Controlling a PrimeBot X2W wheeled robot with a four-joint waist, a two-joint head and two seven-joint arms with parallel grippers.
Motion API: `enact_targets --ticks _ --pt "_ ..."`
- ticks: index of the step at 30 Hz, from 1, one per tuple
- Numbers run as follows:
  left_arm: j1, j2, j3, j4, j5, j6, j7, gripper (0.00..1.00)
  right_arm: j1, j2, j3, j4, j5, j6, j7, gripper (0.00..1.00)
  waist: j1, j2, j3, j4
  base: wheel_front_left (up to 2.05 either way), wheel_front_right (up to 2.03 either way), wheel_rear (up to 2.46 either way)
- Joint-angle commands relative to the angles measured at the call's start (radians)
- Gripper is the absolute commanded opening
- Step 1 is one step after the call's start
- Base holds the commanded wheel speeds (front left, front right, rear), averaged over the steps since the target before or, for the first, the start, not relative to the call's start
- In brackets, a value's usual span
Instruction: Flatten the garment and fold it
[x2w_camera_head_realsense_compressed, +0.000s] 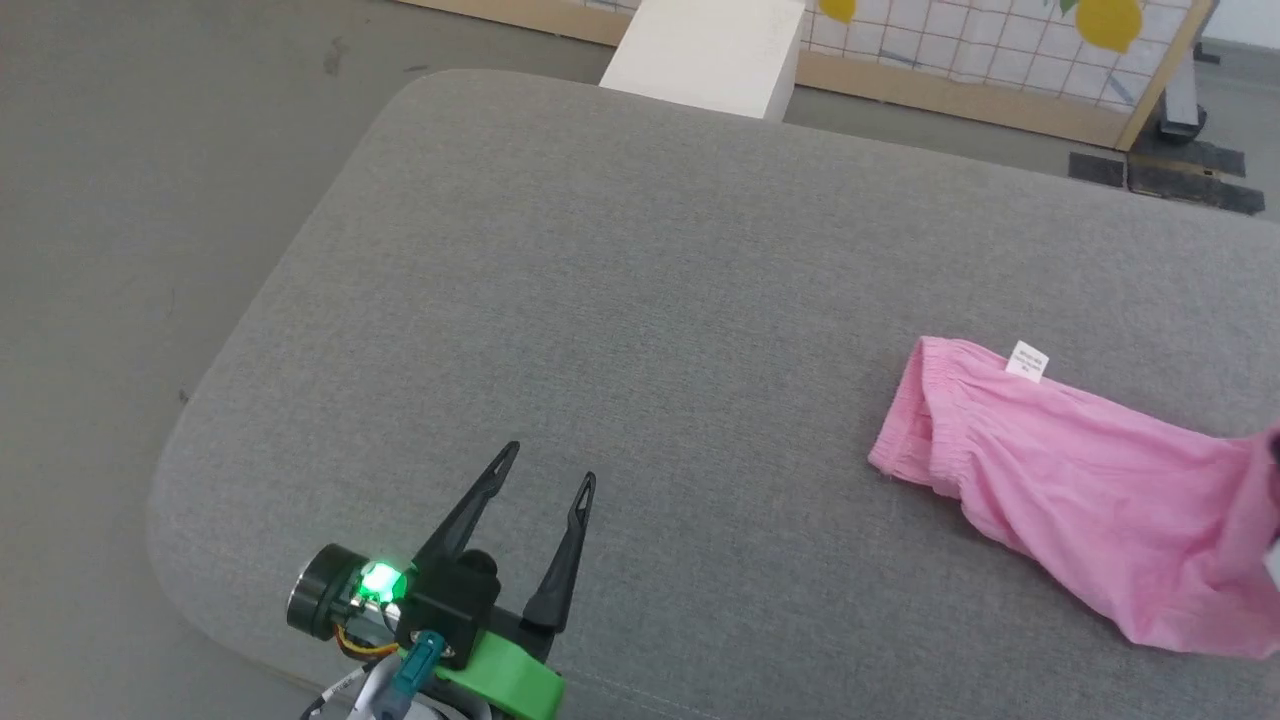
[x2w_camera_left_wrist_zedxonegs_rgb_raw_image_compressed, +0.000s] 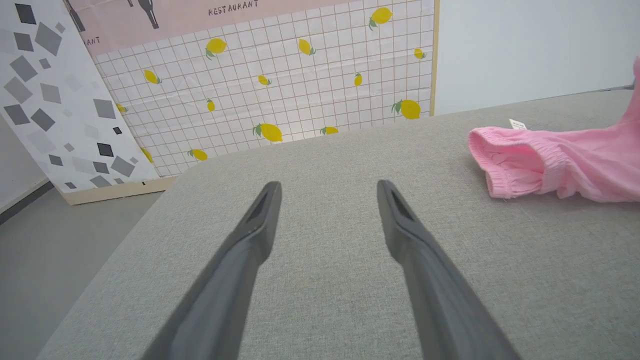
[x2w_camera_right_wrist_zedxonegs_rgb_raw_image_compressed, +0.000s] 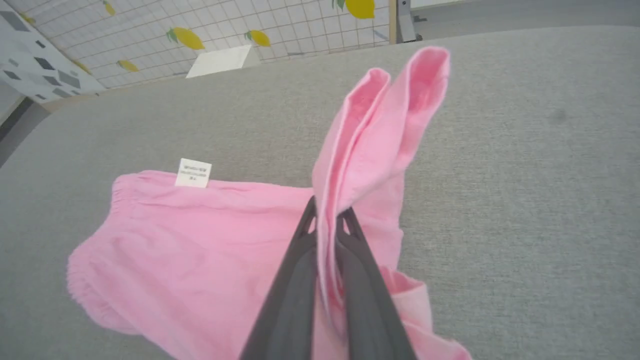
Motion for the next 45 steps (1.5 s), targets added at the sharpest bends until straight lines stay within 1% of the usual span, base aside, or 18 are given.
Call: enact_targets --ticks 1,5,6,9,14,18,23,24,25,29,32,35,39,41,43,45 --pt "0.013 0.001 0.001 0.001 0.005 0.003 -0.004 1.00 -0.001 0.016 0.021 -0.031 0.011 0.004 0.010 0.00 0.0000 0.0000 -0.006 0.012 0.00 0.00 0.00" --pt "0.013 -0.002 0.002 -0.002 0.006 0.005 -0.004 1.00 0.013 0.063 0.081 -0.118 0.019 0.004 0.042 0.00 0.0000 0.0000 -0.006 0.036 0.00 0.00 0.00" --pt "0.012 -0.002 0.004 -0.006 0.006 0.006 -0.004 1.00 0.017 0.114 0.122 -0.162 0.010 0.004 0.059 0.00 0.0000 0.0000 -0.001 0.056 0.00 0.00 0.00" --pt "0.013 -0.001 0.006 -0.008 0.006 0.006 -0.004 1.00 0.012 0.161 0.157 -0.172 -0.010 0.004 0.065 0.00 0.0000 0.0000 0.004 0.073 0.00 0.00 0.00" --pt "0.008 -0.004 0.005 -0.012 0.008 0.006 -0.004 1.00 -0.025 0.209 0.179 -0.117 -0.069 0.004 0.036 0.00 0.0000 0.0000 0.020 0.102 0.00 0.00 0.00" --pt "0.000 -0.010 0.003 -0.014 0.007 0.005 -0.004 1.00 -0.067 0.223 0.179 -0.049 -0.119 0.004 0.003 0.00 0.0000 0.0000 0.037 0.122 0.00 0.00 0.00" --pt "-0.002 -0.017 0.004 -0.014 0.007 0.006 -0.004 1.00 -0.103 0.230 0.201 0.012 -0.145 0.004 -0.031 0.00 0.0000 0.0000 0.050 0.134 0.00 0.00 0.00" --pt "-0.001 -0.017 0.004 -0.014 0.007 0.007 -0.004 1.00 -0.108 0.232 0.207 0.023 -0.147 0.004 -0.037 0.07 0.0000 0.0000 0.051 0.134 0.00 0.00 0.00" --pt "-0.001 -0.018 0.005 -0.013 0.007 0.007 -0.004 1.00 -0.113 0.233 0.214 0.030 -0.147 0.004 -0.043 1.00 0.0000 0.0000 0.051 0.134 0.00 0.00 0.00" --pt "0.003 -0.019 0.009 -0.007 0.007 0.009 -0.004 1.00 -0.116 0.226 0.294 0.039 -0.126 0.004 -0.053 1.00 0.0000 0.0000 0.040 0.127 0.00 0.00 0.00" --pt "0.007 -0.017 0.013 -0.002 0.006 0.010 -0.004 1.00 -0.114 0.199 0.366 0.018 -0.111 0.004 -0.060 1.00 0.0000 0.0000 0.021 0.113 0.00 0.00 0.00" --pt "0.013 -0.013 0.017 0.001 0.005 0.010 -0.004 1.00 -0.119 0.177 0.408 -0.017 -0.082 0.004 -0.069 1.00 0.0000 0.0000 -0.001 0.094 0.00 0.00 0.00" --pt "0.020 -0.010 0.023 0.002 0.000 0.008 -0.004 1.00 -0.144 0.093 0.466 -0.087 -0.086 0.004 -0.112 1.00 0.0000 0.0000 -0.028 0.062 0.00 0.00 0.00" --pt "0.024 -0.012 0.032 -0.002 -0.008 0.008 -0.004 1.00 -0.162 0.032 0.490 -0.122 -0.110 0.004 -0.152 1.00 0.0000 0.0000 -0.038 0.045 0.00 0.00 0.00" --pt "0.026 -0.012 0.040 -0.007 -0.013 0.007 -0.004 1.00 -0.178 -0.044 0.517 -0.152 -0.155 0.004 -0.208 1.00 0.0000 0.0000 -0.045 0.028 0.00 0.00 0.00" --pt "0.027 -0.014 0.050 -0.012 -0.020 0.006 -0.004 1.00 -0.183 -0.096 0.510 -0.165 -0.176 0.004 -0.273 1.00 0.0000 0.0000 -0.051 0.008 0.00 0.00 0.00"
